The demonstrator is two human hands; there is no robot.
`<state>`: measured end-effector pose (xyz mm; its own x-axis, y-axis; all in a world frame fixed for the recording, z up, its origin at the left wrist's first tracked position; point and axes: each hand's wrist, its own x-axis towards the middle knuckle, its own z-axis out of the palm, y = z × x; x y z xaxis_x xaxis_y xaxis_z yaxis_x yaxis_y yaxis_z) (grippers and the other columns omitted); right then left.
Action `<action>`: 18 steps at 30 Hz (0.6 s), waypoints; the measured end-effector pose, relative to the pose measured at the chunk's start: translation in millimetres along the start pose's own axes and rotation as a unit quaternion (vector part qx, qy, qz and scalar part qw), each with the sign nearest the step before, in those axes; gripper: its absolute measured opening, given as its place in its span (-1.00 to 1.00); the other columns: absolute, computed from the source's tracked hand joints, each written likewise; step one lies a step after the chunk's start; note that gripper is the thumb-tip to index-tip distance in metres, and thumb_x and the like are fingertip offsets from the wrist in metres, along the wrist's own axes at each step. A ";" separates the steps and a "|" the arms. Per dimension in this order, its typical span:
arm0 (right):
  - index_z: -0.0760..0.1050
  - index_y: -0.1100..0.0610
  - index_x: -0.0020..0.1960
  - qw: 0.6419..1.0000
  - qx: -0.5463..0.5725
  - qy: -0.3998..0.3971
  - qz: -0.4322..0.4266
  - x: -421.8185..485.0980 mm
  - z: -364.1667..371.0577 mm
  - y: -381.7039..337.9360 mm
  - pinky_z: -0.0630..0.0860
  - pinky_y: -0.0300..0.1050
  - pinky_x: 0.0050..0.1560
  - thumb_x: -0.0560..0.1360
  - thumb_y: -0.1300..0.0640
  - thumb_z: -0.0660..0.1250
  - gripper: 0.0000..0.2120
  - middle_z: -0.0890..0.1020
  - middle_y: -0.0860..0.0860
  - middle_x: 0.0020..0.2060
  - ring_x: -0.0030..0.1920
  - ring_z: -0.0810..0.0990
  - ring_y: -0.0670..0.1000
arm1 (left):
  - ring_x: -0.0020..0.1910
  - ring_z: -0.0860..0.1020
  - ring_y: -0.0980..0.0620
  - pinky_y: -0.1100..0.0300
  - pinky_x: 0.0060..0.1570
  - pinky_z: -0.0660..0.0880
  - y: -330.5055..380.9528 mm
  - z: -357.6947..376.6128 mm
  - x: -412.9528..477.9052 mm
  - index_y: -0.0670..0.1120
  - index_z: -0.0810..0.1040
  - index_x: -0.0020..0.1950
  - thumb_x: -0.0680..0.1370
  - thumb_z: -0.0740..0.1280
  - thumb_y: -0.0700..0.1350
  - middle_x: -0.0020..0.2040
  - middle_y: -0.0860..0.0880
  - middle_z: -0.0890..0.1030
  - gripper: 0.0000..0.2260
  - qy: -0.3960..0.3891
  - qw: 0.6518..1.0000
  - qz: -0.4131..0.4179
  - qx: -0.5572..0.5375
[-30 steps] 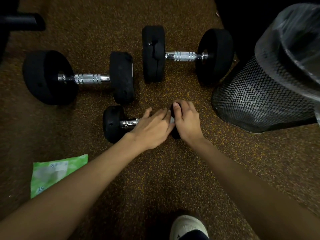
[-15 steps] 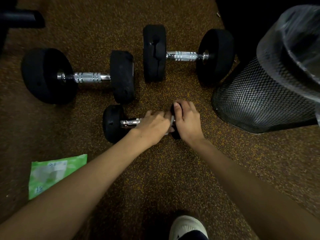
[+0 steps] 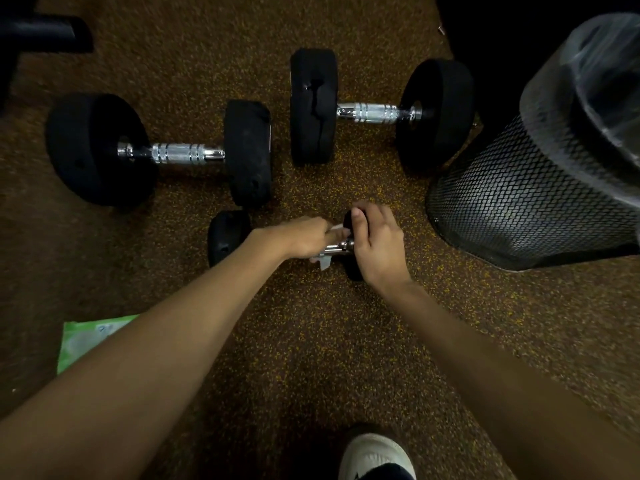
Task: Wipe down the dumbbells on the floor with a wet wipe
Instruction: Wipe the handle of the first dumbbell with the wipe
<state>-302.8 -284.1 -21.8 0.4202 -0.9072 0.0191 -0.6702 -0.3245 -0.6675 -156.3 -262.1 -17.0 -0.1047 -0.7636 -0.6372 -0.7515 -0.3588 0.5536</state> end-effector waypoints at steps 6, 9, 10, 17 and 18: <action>0.49 0.19 0.19 1.000 0.001 -0.009 0.003 1.2 -0.2 0.7 0.30 -0.20 0.12 0.61 0.06 0.09 -0.69 0.54 0.12 0.07 0.11 0.49 0.07 | 0.23 0.47 -0.11 0.03 0.22 0.37 -9.2 34.2 -22.6 -0.09 0.35 0.38 0.58 0.27 -0.02 0.26 -0.09 0.51 -0.60 0.197 0.960 0.136 0.142; 0.49 0.18 0.20 1.000 0.004 -0.005 0.001 2.8 0.3 0.7 0.30 -0.22 0.11 0.62 0.09 0.11 -0.72 0.54 0.12 0.06 0.09 0.49 0.06 | 0.27 0.49 -0.13 0.02 0.35 0.32 -20.1 56.0 -18.6 -0.23 0.41 0.36 0.50 0.34 -0.20 0.27 -0.18 0.53 -0.57 0.300 0.914 0.184 0.203; 0.49 0.18 0.20 1.000 0.004 -0.003 0.001 2.4 -0.1 1.4 0.31 -0.20 0.13 0.62 0.09 0.12 -0.72 0.54 0.12 0.06 0.09 0.50 0.06 | 0.29 0.48 -0.13 0.00 0.37 0.32 -21.9 61.3 -18.8 -0.24 0.41 0.36 0.50 0.30 -0.24 0.28 -0.20 0.52 -0.57 0.316 0.904 0.192 0.215; 0.48 0.18 0.22 1.000 -0.004 0.000 -0.008 0.4 -1.1 0.5 0.31 -0.26 0.10 0.62 0.09 0.12 -0.71 0.54 0.13 0.08 0.09 0.50 0.05 | 0.43 0.32 -0.09 0.01 0.42 0.25 -42.1 65.9 -38.3 -0.21 0.34 0.44 0.53 0.04 -0.28 0.43 -0.17 0.36 -0.54 0.328 0.842 0.265 0.336; 0.49 0.19 0.22 1.000 -0.003 0.000 -0.006 0.5 -1.2 0.0 0.29 -0.31 0.08 0.62 0.09 0.12 -0.71 0.54 0.13 0.08 0.09 0.50 0.05 | 0.43 0.32 -0.09 0.01 0.43 0.23 -47.7 63.9 -41.4 -0.20 0.34 0.44 0.54 0.03 -0.29 0.44 -0.17 0.36 -0.54 0.319 0.828 0.281 0.364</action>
<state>-303.3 -284.9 -20.9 0.4289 -0.9029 0.0277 -0.6682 -0.3378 -0.6629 -157.8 -179.1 -51.3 -0.3810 -0.9117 0.1538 -0.9187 0.3920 0.0478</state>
